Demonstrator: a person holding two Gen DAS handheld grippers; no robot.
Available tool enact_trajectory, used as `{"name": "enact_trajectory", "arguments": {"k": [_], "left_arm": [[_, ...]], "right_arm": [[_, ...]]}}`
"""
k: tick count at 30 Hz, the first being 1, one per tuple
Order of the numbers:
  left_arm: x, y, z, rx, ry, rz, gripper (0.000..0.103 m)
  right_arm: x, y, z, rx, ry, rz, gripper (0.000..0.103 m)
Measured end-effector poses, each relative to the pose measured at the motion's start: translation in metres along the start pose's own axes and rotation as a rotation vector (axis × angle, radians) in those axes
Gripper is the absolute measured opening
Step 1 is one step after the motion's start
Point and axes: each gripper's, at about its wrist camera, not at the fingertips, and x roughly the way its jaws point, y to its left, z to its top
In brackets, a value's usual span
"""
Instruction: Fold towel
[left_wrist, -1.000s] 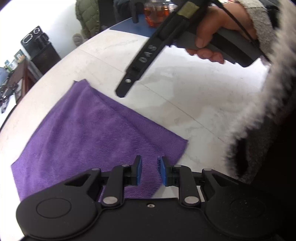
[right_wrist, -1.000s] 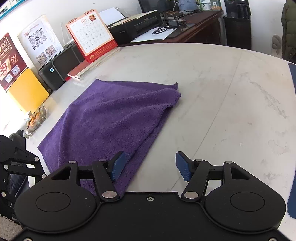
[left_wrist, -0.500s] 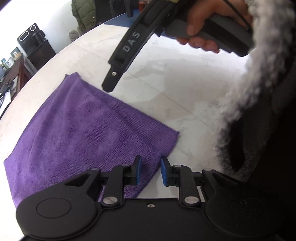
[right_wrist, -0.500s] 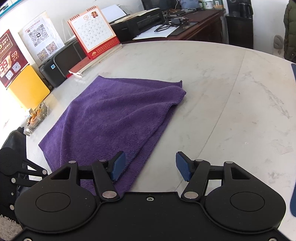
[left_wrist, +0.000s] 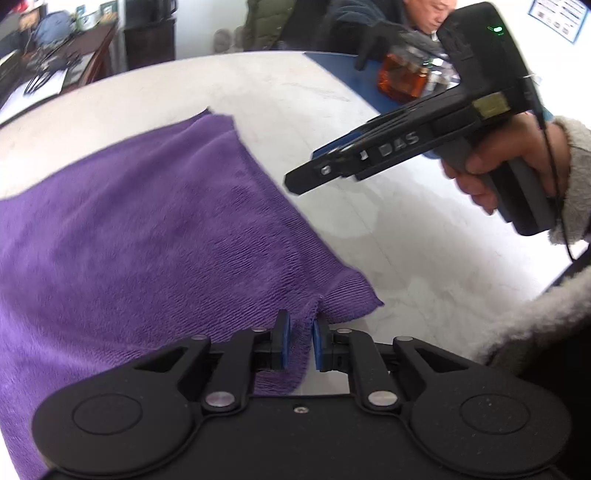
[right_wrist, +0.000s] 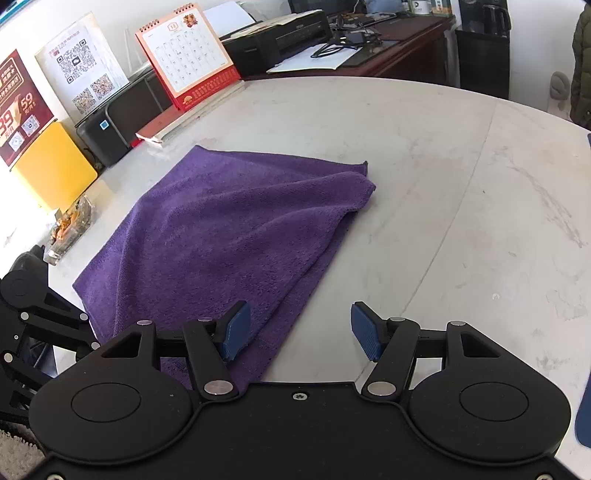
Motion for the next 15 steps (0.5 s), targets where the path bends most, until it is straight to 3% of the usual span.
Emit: {"name": "enact_trajectory", "arguments": {"k": [5,10,15], "left_arm": [[-0.005,0.016,0.002,-0.081,-0.031,-0.093,0.017],[-0.002,0.026,0.002,-0.113,-0.017,-0.096,0.017],[0.002,0.03,-0.002,-0.124,-0.007,-0.092,0.017]], "right_arm": [[0.002,0.006,0.005,-0.026,0.016,0.013,0.06],[0.006,0.021,0.002,-0.124,0.056,0.061,0.06],[0.002,0.048,-0.015,-0.335,0.102,0.067,0.06]]}}
